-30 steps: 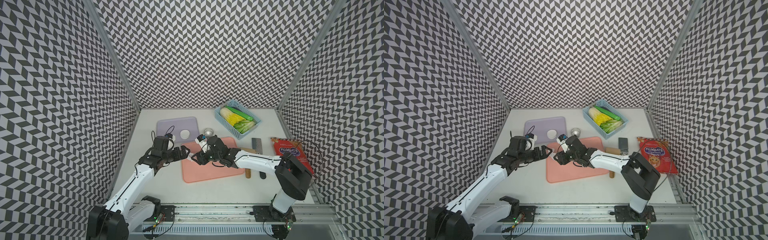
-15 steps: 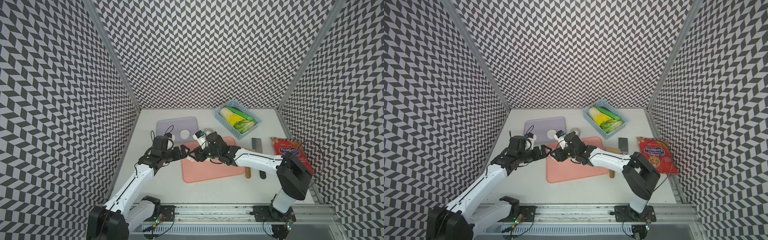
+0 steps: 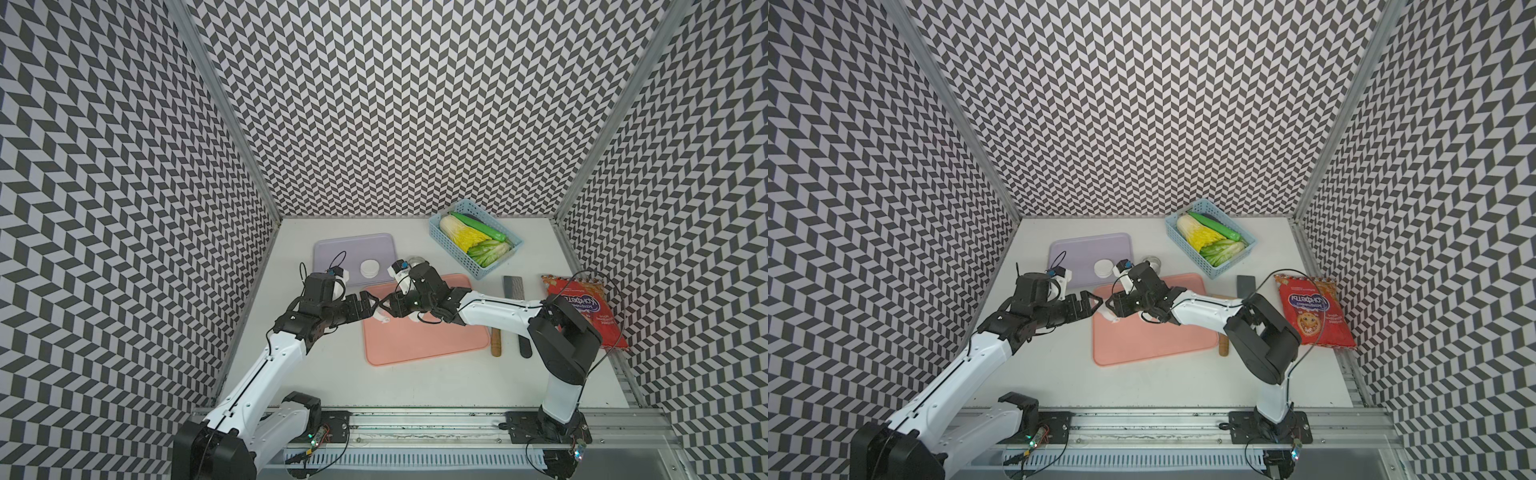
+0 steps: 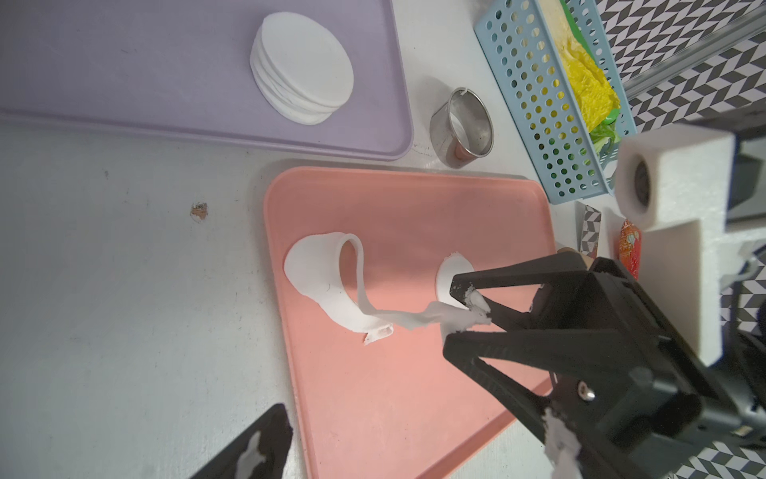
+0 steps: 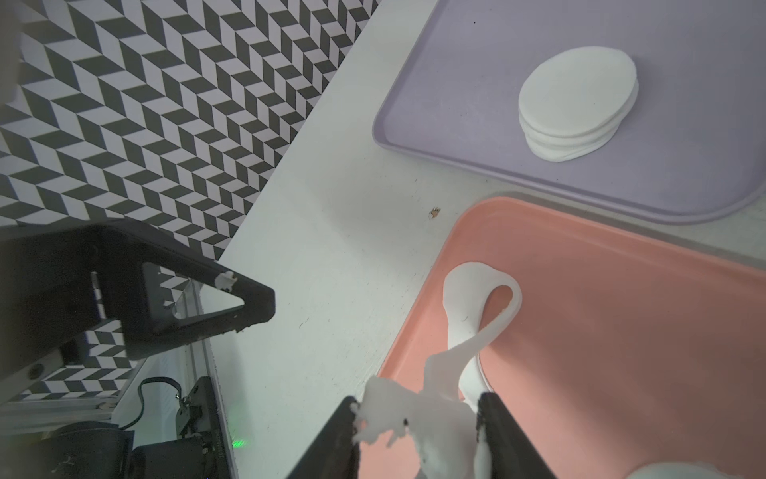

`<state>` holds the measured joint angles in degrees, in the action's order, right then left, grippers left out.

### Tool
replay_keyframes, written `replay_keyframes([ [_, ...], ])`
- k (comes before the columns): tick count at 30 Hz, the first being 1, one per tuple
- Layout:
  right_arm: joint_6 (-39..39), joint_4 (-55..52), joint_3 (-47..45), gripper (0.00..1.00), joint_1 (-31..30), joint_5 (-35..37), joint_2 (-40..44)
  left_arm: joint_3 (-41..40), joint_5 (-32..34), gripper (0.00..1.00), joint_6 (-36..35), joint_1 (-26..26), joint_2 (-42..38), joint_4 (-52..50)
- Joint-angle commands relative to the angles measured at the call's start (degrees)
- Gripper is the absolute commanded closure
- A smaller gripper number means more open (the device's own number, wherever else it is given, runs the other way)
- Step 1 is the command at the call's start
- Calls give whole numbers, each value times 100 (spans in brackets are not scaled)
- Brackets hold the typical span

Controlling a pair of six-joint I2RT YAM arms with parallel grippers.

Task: Roll out the dumpling wrappers from the dough
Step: Place the dumpling mold at the center of the board.

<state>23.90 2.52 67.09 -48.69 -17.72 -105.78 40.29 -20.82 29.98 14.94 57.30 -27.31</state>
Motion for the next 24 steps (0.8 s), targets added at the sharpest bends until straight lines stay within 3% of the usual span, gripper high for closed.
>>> replay_keyframes([
  [1, -208, -108, 196, 43, -47, -121, 214, 80, 109, 2, -117, -68, -52, -130],
  [6, -293, -125, 283, 41, -93, -539, 321, 67, 271, 2, -71, -155, -192, -155],
  [12, -690, -279, 129, 38, -399, -174, 562, 93, 238, 8, -93, -312, -160, -144],
  [16, -984, -370, 43, 30, -449, 165, 563, 154, -49, 5, -129, -333, 41, -16],
  [17, -1006, -397, 71, 13, -449, 287, 535, 192, -97, 4, -145, -334, 135, -36],
  [20, -1044, -673, 345, 7, -449, 501, 347, 239, -173, 5, -162, -334, 271, -64],
  [24, -1064, -461, 367, 7, -453, 523, 453, 173, -138, 8, -120, -342, 161, -39],
])
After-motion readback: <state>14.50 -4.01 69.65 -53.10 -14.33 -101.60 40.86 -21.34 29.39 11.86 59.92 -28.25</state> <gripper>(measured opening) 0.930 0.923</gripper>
